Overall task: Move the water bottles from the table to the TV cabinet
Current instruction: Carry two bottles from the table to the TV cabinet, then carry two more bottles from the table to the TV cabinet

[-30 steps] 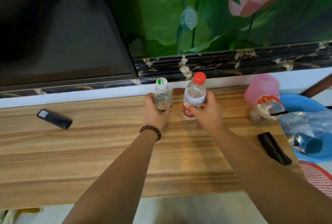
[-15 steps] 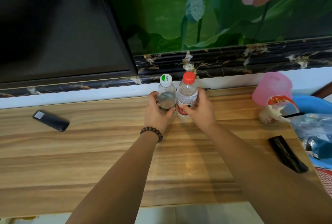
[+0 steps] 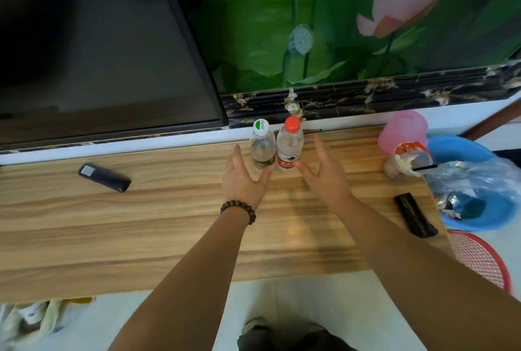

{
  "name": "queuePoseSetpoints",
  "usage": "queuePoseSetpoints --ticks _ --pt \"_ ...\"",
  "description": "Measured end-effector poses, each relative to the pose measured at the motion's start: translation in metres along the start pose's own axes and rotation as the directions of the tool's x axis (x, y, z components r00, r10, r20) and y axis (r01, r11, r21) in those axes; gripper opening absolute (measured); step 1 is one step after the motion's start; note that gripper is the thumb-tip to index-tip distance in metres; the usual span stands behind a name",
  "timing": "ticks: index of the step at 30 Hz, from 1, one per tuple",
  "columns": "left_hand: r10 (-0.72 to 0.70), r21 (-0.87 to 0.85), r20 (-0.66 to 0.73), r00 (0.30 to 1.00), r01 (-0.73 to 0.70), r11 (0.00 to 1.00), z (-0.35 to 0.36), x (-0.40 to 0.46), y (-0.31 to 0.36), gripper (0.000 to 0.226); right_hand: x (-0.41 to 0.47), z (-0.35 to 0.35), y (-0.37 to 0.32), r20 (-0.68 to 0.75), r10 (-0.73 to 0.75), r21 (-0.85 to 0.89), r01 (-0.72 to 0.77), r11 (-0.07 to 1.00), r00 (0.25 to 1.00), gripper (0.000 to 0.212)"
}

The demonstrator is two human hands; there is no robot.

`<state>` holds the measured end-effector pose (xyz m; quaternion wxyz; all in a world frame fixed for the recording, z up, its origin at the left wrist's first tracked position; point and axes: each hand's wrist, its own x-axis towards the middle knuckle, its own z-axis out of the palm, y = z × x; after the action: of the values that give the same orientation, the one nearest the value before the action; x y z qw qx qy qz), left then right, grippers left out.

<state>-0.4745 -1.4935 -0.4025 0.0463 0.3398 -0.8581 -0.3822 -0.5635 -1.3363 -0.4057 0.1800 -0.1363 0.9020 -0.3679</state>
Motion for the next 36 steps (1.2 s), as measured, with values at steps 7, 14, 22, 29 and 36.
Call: queuePoseSetpoints --ticks 7,14,22,29,36 --pt "0.08 0.306 0.066 0.995 -0.096 0.947 -0.085 -0.065 0.051 0.074 -0.068 -0.077 -0.065 0.02 -0.071 -0.262 0.074 0.962 0.997 0.068" --pt "-0.007 0.422 0.082 0.997 -0.028 0.906 -0.183 -0.156 0.101 0.077 -0.156 -0.144 -0.145 0.183 -0.129 -0.416 0.195 0.888 0.975 0.065" --pt "-0.187 0.4 -0.04 0.981 0.188 0.897 -0.242 -0.249 0.108 0.077 -0.217 -0.136 -0.204 0.281 -0.248 -0.39 0.346 0.853 0.927 0.064" --pt "-0.422 0.26 -0.287 0.86 0.494 0.83 -0.25 -0.336 0.088 0.075 -0.259 -0.105 -0.236 0.493 -0.434 -0.291 0.613 0.735 0.754 0.064" --pt "-0.646 0.003 -0.473 0.599 0.734 0.679 -0.243 -0.44 0.073 0.074 -0.326 -0.072 -0.257 0.691 -0.567 -0.074 0.824 0.561 0.448 0.064"
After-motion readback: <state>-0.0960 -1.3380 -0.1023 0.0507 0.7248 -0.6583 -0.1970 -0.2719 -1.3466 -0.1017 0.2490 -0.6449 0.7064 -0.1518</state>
